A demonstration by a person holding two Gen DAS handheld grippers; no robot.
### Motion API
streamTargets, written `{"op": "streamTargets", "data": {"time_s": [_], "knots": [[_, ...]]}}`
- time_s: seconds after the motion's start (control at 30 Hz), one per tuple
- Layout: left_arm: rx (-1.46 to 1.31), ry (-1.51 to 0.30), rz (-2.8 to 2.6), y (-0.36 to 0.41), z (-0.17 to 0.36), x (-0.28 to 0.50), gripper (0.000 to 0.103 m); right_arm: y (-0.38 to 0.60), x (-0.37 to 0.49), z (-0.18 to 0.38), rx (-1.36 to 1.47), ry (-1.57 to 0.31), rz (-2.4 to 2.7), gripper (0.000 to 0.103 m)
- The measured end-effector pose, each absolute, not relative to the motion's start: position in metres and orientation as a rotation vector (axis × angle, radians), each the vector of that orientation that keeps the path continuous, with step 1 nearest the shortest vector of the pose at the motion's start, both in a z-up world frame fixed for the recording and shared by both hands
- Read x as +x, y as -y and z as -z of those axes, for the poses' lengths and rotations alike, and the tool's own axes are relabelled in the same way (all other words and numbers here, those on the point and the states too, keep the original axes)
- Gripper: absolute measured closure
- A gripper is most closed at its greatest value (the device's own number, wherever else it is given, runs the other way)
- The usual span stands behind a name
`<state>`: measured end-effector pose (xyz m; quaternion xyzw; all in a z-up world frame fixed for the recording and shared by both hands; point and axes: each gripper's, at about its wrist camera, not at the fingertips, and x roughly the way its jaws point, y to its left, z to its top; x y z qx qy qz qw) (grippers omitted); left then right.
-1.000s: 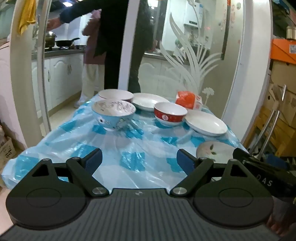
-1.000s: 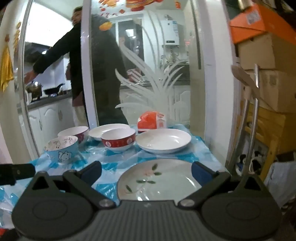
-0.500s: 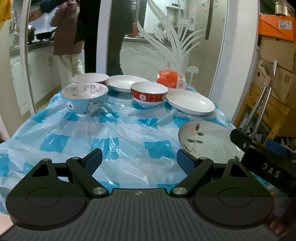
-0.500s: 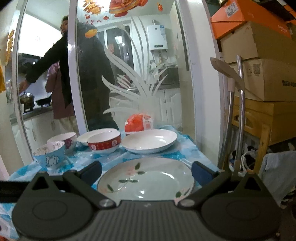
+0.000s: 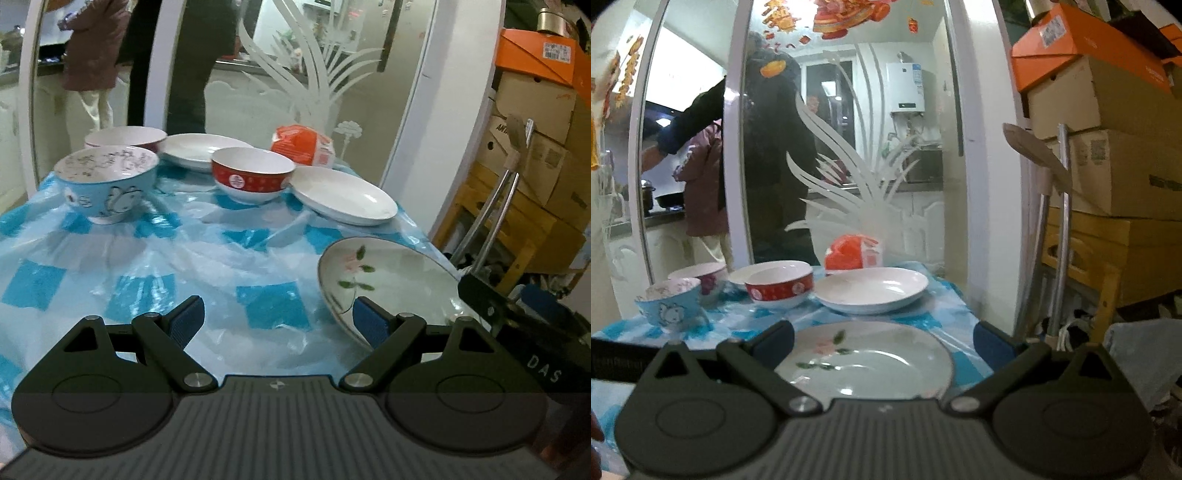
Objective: Organize plates and bowls
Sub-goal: 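Close the left gripper on the floral plate's rim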
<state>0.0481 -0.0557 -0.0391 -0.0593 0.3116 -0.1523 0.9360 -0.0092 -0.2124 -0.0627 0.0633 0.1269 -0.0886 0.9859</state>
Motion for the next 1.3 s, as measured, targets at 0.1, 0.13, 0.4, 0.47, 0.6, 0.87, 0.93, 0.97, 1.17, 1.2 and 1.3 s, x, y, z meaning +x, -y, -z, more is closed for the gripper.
{"op": "streamTargets", "data": {"time_s": [0.1, 0.13, 0.4, 0.47, 0.6, 0.87, 0.93, 0.97, 1.17, 1.2, 1.3], "knots": [[-0.139, -0.648, 0.321, 0.058, 0.04, 0.058, 0.0, 0.217, -0.007, 0.064, 0.128, -0.269, 0.204, 0.001], [-0.145, -0.655, 0.314, 0.057, 0.04, 0.06, 0.0, 0.218, -0.006, 0.064, 0.126, -0.271, 0.211, 0.001], [-0.183, -0.675, 0.285, 0.046, 0.045, 0.074, 0.0, 0.232, 0.003, 0.064, 0.157, -0.295, 0.281, 0.001], [-0.19, -0.672, 0.284, 0.042, 0.045, 0.075, 0.0, 0.235, 0.005, 0.066, 0.176, -0.304, 0.289, 0.001], [-0.186, -0.66, 0.296, 0.04, 0.045, 0.081, 0.0, 0.243, 0.01, 0.068, 0.208, -0.317, 0.301, 0.001], [-0.153, -0.659, 0.352, 0.048, 0.054, 0.081, 0.002, 0.257, 0.024, 0.075, 0.286, -0.358, 0.267, 0.002], [-0.142, -0.662, 0.369, 0.051, 0.055, 0.082, 0.004, 0.26, 0.027, 0.077, 0.312, -0.371, 0.251, 0.003], [-0.137, -0.663, 0.376, 0.052, 0.055, 0.083, 0.006, 0.261, 0.028, 0.078, 0.327, -0.376, 0.24, 0.005], [-0.126, -0.691, 0.414, 0.063, 0.062, 0.088, 0.02, 0.263, 0.034, 0.082, 0.378, -0.406, 0.166, 0.015], [-0.122, -0.694, 0.419, 0.065, 0.063, 0.089, 0.023, 0.263, 0.035, 0.082, 0.382, -0.41, 0.157, 0.015], [-0.117, -0.703, 0.433, 0.071, 0.067, 0.092, 0.035, 0.264, 0.037, 0.083, 0.391, -0.421, 0.136, 0.015]]}}
